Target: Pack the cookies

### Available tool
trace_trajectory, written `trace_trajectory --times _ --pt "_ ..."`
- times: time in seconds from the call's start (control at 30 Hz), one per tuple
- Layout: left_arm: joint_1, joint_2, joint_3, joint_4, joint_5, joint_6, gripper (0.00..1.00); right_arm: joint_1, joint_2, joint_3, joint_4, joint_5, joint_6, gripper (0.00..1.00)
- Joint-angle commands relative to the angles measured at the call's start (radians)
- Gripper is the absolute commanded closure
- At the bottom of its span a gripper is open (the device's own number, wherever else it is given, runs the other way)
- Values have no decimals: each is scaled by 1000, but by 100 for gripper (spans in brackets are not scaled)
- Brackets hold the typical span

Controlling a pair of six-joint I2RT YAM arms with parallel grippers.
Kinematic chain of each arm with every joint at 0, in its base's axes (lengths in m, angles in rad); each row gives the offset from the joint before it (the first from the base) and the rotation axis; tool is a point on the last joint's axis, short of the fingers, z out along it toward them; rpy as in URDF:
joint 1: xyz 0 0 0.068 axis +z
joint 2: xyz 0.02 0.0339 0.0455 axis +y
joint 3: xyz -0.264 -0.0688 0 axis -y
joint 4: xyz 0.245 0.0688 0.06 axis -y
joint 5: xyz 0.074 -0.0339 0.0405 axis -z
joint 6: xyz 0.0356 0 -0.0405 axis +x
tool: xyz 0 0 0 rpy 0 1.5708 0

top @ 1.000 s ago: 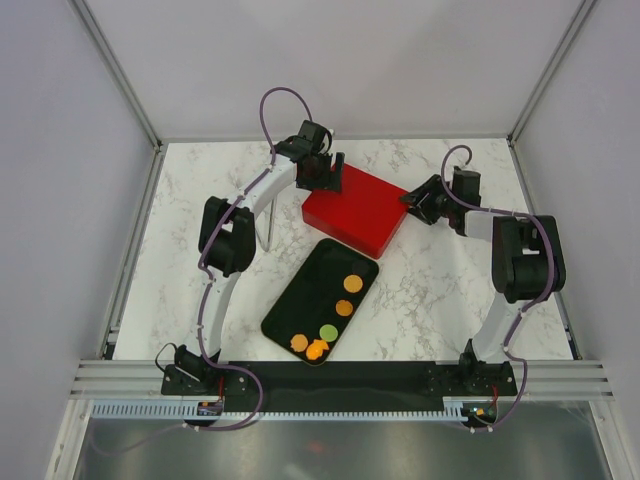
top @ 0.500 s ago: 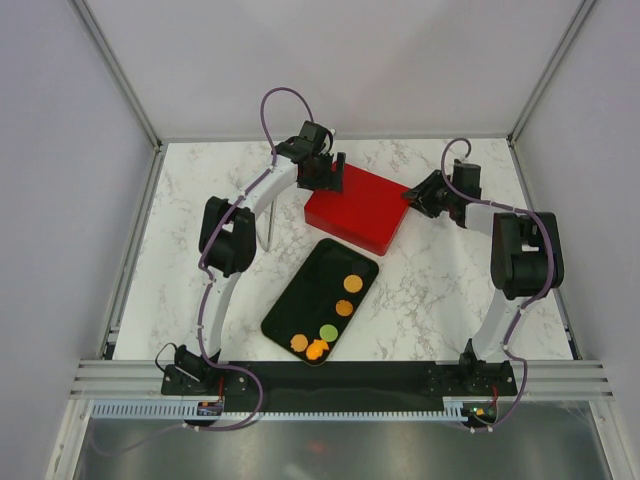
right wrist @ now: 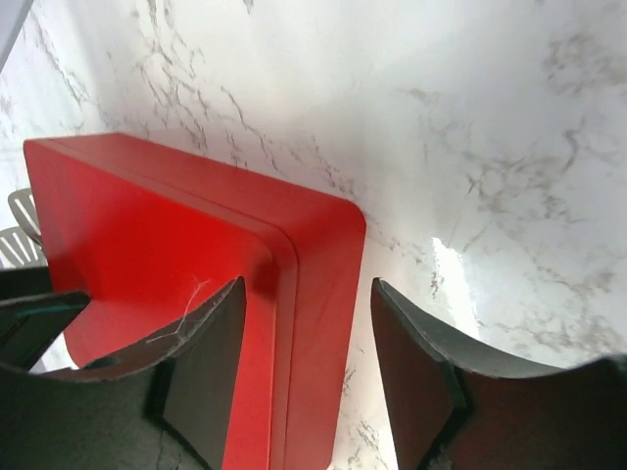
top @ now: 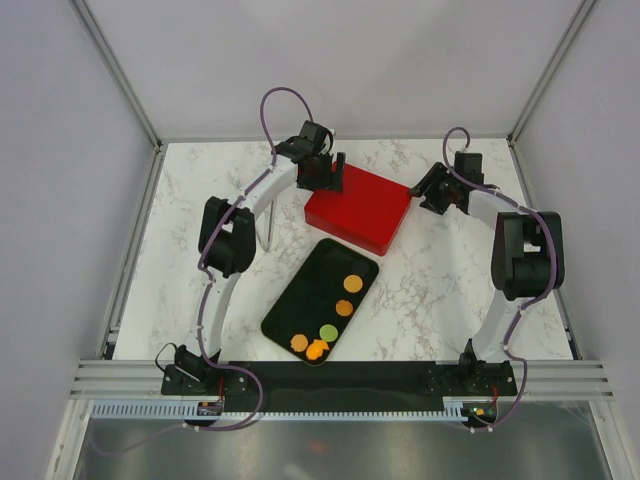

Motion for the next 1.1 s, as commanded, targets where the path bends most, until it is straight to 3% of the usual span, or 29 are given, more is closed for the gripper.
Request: trace_trajectory --times 0.0,0.17,0.2,0.27,0.4,0.53,0.73,0.87,1.07 --pt "-11 -90 -9 -24 -42 -31 15 -16 -41 127 -150 86 -60 37" --pt "-10 -214 10 16 -120 -24 13 -22 -130 232 -202 85 -64 27" --pt "-10 -267 2 18 -128 -22 13 -22 -176 229 -205 79 -63 12" --pt "-10 -326 -62 25 -130 -34 13 -22 -257 195 -205 69 -63 2" --pt "-28 -598 -321 115 -140 -64 14 -22 -437 83 -204 66 -86 2" --pt "-51 -864 -689 198 -131 -108 14 -19 -644 -93 -207 76 -132 2" --pt "-80 -1205 -1047 234 -105 -122 14 -16 -923 -277 -280 112 -205 2" --pt "-83 -1331 -1145 202 -105 -119 14 -14 -1031 -368 -293 114 -202 2" --pt "-83 -1427 -1190 156 -78 -88 13 -14 -1026 -390 -300 114 -224 2"
